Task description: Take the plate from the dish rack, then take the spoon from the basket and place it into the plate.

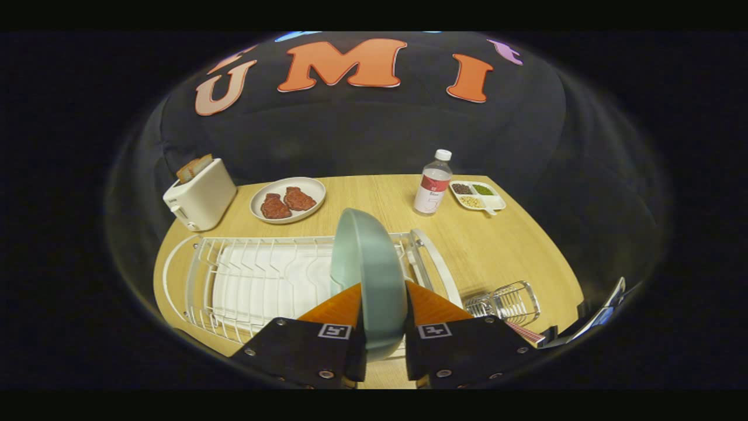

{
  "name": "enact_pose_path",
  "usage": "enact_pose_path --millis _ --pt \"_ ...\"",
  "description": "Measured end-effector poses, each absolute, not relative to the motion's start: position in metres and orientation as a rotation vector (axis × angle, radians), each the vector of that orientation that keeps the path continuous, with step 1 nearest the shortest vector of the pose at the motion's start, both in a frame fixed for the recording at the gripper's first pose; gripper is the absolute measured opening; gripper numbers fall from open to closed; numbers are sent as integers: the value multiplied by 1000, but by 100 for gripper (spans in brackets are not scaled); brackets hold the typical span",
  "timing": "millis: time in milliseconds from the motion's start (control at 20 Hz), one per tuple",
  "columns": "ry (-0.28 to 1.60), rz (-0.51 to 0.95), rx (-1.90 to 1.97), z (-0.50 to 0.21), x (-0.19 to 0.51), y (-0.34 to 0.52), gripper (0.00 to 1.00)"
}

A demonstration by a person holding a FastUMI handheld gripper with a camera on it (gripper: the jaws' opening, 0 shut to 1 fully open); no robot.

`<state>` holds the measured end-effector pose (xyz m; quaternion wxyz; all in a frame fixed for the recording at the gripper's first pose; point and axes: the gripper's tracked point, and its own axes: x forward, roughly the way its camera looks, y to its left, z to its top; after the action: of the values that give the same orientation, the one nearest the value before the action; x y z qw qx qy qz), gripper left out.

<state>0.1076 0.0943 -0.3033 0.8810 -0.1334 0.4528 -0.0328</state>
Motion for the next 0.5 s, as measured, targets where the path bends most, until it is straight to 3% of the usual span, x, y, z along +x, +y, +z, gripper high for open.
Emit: enact_pose_path --millis 100,500 --pt "928 -97 -286 -298 111 95 23" --pt "824 -101 -410 -262 128 107 22"
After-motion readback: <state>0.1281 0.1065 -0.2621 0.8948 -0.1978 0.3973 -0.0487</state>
